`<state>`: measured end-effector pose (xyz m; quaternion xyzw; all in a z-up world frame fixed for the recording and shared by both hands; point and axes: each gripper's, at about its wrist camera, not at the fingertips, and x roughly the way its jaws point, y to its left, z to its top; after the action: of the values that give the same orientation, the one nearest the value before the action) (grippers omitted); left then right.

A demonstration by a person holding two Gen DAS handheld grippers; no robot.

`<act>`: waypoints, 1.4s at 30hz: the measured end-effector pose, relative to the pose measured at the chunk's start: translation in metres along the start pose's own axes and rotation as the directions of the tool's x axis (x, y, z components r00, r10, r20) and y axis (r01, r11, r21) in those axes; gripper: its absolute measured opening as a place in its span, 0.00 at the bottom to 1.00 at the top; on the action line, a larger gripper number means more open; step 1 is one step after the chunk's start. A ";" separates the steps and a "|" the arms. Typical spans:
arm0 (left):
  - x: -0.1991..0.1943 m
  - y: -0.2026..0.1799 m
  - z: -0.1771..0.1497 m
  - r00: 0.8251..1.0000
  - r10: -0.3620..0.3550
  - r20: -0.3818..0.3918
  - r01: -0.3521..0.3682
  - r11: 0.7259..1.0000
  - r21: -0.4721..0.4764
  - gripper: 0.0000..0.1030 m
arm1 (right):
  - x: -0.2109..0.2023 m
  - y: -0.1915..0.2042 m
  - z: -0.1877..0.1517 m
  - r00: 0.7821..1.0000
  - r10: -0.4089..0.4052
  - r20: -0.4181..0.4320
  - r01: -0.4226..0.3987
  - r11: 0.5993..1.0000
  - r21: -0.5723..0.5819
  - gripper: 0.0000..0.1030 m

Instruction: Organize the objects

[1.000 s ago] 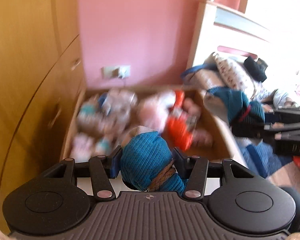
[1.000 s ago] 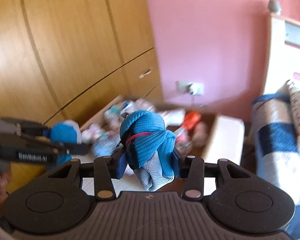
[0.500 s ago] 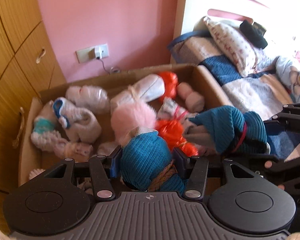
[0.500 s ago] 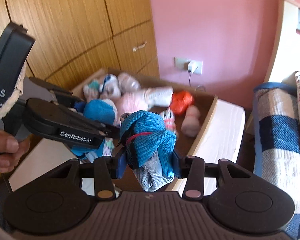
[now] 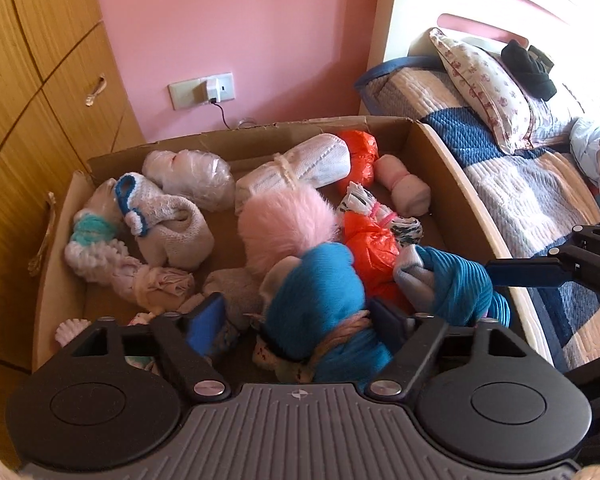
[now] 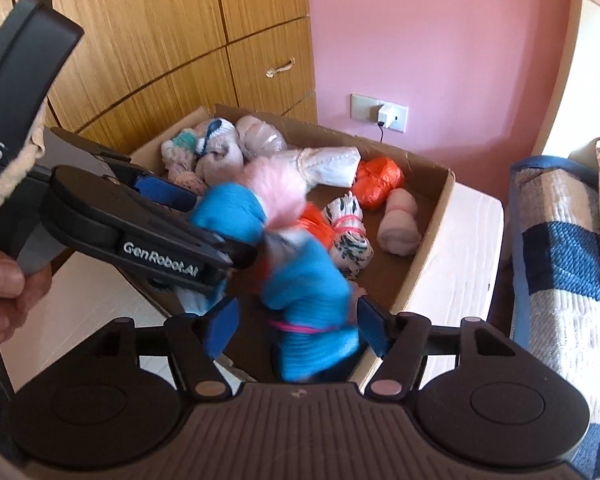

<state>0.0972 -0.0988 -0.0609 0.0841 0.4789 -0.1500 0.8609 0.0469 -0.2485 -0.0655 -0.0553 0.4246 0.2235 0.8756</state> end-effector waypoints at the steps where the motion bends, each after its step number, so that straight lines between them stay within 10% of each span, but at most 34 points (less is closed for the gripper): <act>1: -0.004 0.001 -0.001 1.000 -0.001 0.008 0.001 1.000 -0.008 0.85 | -0.003 0.001 0.001 1.000 0.002 0.004 -0.002 1.000 0.000 0.63; 14: -0.059 0.026 -0.002 1.000 0.006 -0.002 -0.006 0.982 -0.187 1.00 | -0.030 0.026 0.015 0.998 -0.051 -0.029 0.052 0.998 0.042 0.98; 23: -0.120 0.026 -0.004 0.955 0.262 0.138 -0.235 0.954 -0.186 1.00 | -0.043 0.048 0.014 0.998 -0.010 -0.060 0.018 0.991 0.130 0.99; 42: -0.129 0.036 -0.018 0.975 0.180 0.129 -0.148 0.963 -0.226 1.00 | -0.047 0.077 0.006 0.999 -0.015 -0.042 0.023 0.983 0.184 0.99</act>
<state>0.0306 -0.0367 0.0391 0.0186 0.4180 -0.0311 0.9077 -0.0078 -0.1942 -0.0185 0.0178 0.4604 0.1737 0.8704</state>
